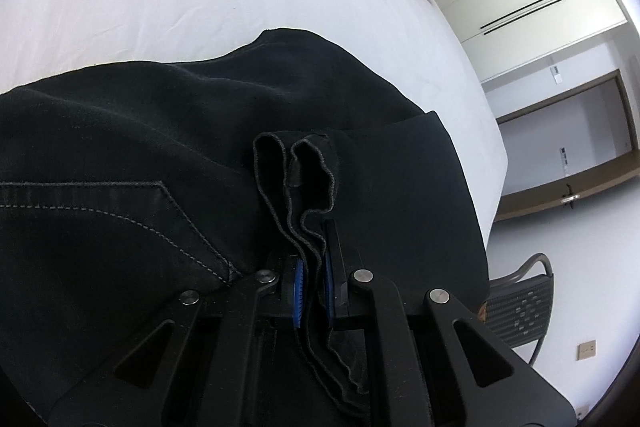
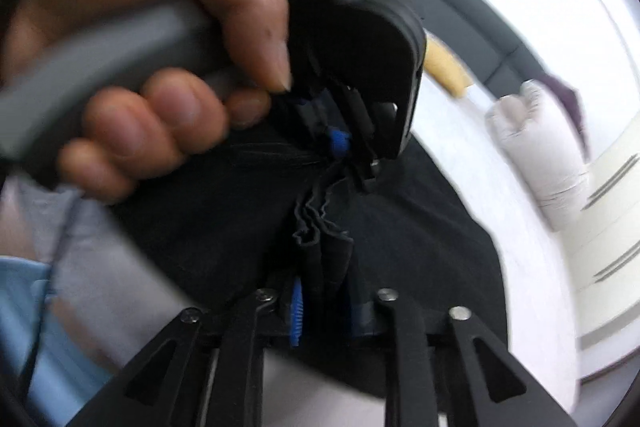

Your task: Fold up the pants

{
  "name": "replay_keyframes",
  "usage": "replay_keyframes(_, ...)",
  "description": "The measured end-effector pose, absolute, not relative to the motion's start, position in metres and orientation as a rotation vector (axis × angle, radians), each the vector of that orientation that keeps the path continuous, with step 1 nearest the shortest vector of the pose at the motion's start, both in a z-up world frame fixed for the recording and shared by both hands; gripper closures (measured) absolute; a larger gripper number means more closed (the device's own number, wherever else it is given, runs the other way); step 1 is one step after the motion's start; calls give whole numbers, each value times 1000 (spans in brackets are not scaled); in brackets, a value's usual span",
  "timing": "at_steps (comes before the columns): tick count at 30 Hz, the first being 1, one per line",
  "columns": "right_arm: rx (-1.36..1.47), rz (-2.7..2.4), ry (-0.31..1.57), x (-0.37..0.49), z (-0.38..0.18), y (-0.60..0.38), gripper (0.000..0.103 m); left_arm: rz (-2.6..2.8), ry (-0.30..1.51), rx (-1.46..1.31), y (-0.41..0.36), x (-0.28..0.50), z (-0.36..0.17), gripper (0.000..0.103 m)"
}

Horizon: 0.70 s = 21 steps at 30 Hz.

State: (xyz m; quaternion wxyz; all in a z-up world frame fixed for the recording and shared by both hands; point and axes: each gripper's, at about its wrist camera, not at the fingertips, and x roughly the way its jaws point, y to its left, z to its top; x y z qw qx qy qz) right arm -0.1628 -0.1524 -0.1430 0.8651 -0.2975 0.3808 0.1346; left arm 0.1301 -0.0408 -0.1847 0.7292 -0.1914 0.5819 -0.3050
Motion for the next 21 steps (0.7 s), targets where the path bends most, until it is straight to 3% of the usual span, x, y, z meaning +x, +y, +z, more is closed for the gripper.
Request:
replay_keyframes(2,-474,419,873,-163,-123,-170,73,-674,1284,-429,-41,130,-187,94)
replay_keyframes(9,186,487,948,-99,-74,-324,71,-652,1250,-375,-47,118,-175,93)
replay_keyframes(17,772,568,1094,29,-143,-425,71,-630,1236,-327,-55,111,-173,92)
replay_keyframes(18,815,563,1137,41,-156,-434,72,-627,1236,-320,-56,111,-173,92)
replay_keyframes(21,917,604,1228,38,-190,-437,94,-620,1232,-301,-54,112,-173,92)
